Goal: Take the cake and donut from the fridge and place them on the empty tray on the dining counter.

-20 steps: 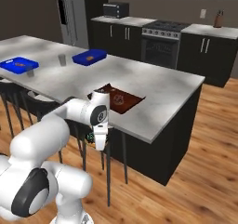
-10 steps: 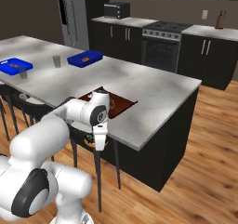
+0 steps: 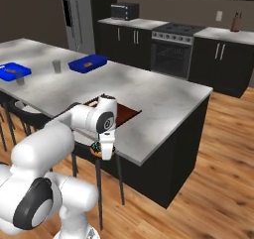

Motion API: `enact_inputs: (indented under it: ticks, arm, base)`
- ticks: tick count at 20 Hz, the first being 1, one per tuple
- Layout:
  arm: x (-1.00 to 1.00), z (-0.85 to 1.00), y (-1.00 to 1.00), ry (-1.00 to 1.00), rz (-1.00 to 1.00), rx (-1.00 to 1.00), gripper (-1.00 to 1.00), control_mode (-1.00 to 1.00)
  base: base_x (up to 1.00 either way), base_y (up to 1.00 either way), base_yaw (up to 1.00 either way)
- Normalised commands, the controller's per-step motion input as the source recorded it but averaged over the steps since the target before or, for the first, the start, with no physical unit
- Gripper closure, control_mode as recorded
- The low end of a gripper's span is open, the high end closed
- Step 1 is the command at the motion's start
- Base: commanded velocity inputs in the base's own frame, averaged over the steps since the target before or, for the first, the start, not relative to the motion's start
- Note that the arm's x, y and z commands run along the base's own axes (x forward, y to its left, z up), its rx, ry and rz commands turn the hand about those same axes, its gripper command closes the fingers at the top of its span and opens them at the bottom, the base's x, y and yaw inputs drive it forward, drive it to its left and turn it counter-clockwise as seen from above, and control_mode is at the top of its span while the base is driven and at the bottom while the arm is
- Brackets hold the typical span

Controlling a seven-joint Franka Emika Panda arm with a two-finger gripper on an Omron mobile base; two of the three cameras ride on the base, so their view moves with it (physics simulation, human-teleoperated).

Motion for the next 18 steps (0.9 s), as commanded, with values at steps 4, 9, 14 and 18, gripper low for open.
enact_inputs:
  ticks: [4, 9, 14, 18]
  arm:
    - [0.0, 0.0, 0.0, 0.0, 0.0, 0.0, 1.0, 1.0]
    - [0.0, 0.0, 0.0, 0.0, 0.0, 0.0, 1.0, 1.0]
    - [0.0, 0.0, 0.0, 0.0, 0.0, 0.0, 1.0, 1.0]
    - [0.0, 0.0, 0.0, 0.0, 0.0, 0.0, 1.0, 1.0]
  base:
    - [0.25, -0.39, 0.04]
    - [0.25, -0.39, 0.04]
    - [0.25, -0.41, 0.06]
    - [0.22, -0.38, 0.07]
